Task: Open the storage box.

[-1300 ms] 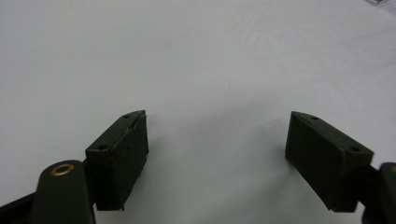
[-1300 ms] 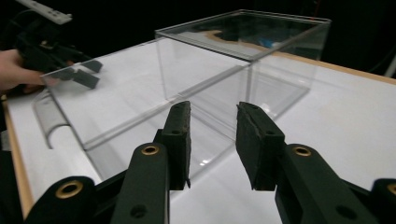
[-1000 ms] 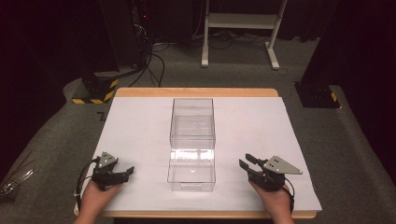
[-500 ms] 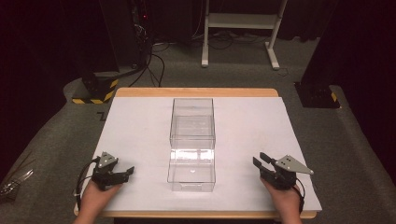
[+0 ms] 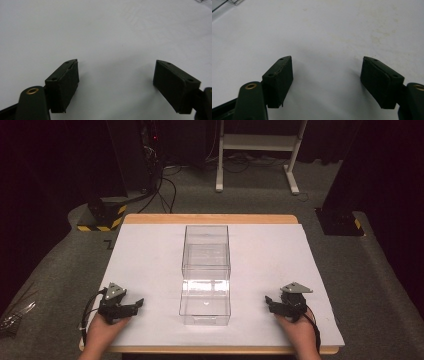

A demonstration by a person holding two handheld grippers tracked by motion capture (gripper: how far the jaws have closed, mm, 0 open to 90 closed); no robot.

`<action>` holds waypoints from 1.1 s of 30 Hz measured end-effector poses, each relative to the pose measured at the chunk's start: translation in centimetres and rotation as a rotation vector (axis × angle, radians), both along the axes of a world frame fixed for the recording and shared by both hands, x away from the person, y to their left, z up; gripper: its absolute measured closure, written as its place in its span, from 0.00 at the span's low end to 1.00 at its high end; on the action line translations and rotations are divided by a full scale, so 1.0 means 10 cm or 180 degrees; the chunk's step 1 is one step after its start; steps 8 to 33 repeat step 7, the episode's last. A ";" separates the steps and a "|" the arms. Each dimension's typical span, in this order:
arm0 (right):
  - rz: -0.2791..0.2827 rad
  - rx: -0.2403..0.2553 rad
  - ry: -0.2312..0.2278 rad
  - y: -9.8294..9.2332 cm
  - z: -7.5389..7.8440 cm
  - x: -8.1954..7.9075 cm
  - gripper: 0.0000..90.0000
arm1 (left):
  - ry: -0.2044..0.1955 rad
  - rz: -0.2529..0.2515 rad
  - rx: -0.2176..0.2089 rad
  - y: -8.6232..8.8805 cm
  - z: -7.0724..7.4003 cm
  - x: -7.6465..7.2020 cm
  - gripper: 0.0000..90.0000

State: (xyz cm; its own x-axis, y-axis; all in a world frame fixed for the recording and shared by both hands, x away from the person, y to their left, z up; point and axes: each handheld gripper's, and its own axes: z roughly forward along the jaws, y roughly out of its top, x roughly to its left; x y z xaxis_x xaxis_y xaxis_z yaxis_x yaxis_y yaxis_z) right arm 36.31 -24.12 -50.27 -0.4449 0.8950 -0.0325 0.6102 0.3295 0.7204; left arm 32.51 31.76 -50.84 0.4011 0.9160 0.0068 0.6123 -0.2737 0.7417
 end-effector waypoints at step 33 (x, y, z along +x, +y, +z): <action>-0.0002 0.0030 0.0011 -0.01 0.00 0.00 0.28 | -0.0004 0.0004 0.0003 0.00 0.00 0.00 0.23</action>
